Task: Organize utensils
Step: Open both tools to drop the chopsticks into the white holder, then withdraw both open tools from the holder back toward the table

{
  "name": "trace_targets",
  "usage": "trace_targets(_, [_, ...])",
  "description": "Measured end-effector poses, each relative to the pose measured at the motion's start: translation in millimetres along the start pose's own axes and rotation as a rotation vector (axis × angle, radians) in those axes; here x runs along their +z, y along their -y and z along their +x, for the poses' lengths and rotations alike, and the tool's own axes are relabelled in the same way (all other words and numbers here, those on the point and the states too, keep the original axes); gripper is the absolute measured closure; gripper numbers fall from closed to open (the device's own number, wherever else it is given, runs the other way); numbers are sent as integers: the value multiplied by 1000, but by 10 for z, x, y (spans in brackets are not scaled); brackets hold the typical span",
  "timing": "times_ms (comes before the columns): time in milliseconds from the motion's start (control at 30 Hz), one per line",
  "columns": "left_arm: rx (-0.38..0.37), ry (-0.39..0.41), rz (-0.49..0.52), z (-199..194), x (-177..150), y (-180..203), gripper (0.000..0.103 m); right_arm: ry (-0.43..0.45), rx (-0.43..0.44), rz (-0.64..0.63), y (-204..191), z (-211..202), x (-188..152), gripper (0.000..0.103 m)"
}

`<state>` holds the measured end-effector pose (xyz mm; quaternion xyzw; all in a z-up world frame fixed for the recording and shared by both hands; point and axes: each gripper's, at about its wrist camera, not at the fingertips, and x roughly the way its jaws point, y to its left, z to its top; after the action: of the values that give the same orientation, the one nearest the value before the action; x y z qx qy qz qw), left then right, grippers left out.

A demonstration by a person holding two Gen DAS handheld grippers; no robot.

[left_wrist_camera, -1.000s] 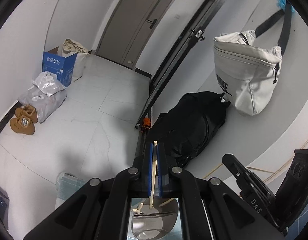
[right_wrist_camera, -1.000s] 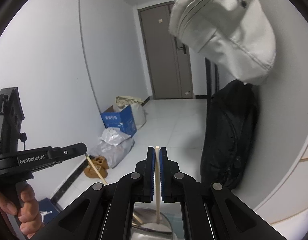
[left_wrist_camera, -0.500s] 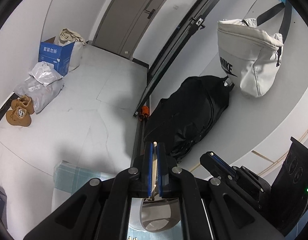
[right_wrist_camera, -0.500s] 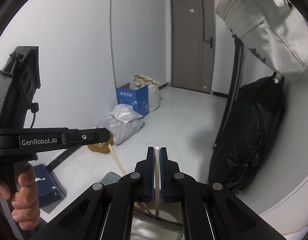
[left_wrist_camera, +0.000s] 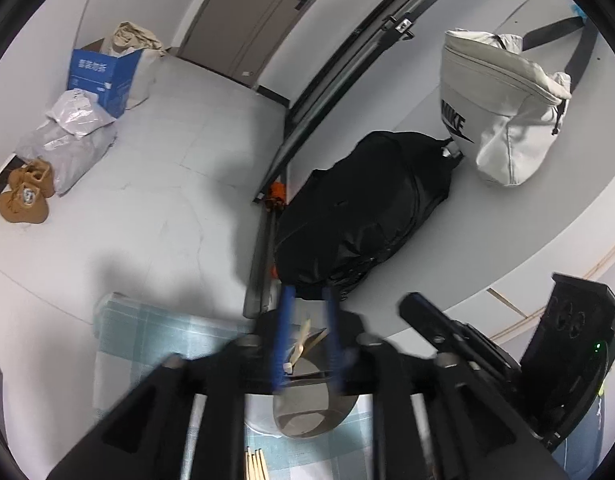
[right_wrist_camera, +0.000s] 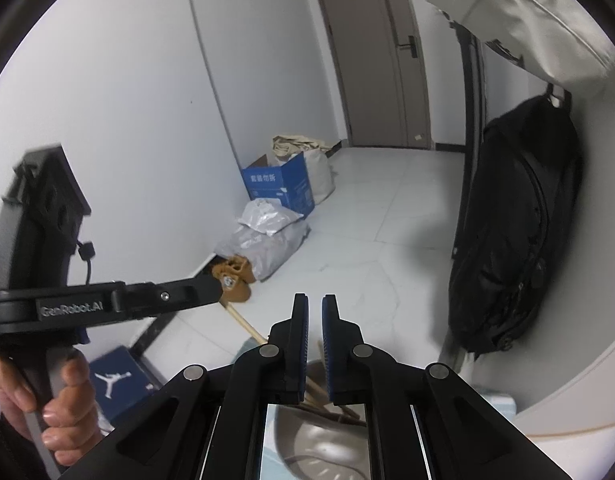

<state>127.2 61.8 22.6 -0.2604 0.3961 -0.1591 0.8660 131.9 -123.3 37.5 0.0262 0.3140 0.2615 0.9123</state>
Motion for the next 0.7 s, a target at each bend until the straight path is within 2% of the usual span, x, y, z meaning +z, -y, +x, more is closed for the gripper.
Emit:
trace_targets(67, [5, 20, -22, -53, -18, -23, 52, 15, -7, 30, 54, -83, -23, 84])
trace_targets(100, [9, 25, -26, -82, -32, -23, 49, 22, -10, 49, 88, -130, -46, 79])
trace_targets(133, [11, 32, -24, -98, -42, -15, 49, 29, -17, 64, 123, -174, -66, 73])
trace_targets(267, [39, 31, 10, -143, -103, 75, 49, 39, -35, 107, 198, -331, -176, 71])
trace_targets(333, [56, 31, 18, -170, -136, 97, 49, 45, -42, 112, 196, -396, -226, 58])
trace_targets(467, [113, 38, 25, -244, -235, 131, 48, 65, -51, 109, 166, -556, -325, 51])
trace_targets(533, [137, 40, 31, -277, -276, 153, 48, 84, -45, 126, 162, -635, -370, 40])
trace_targets(700, [201, 76, 89, -402, -412, 291, 48, 101, -38, 123, 83, -778, -478, 35])
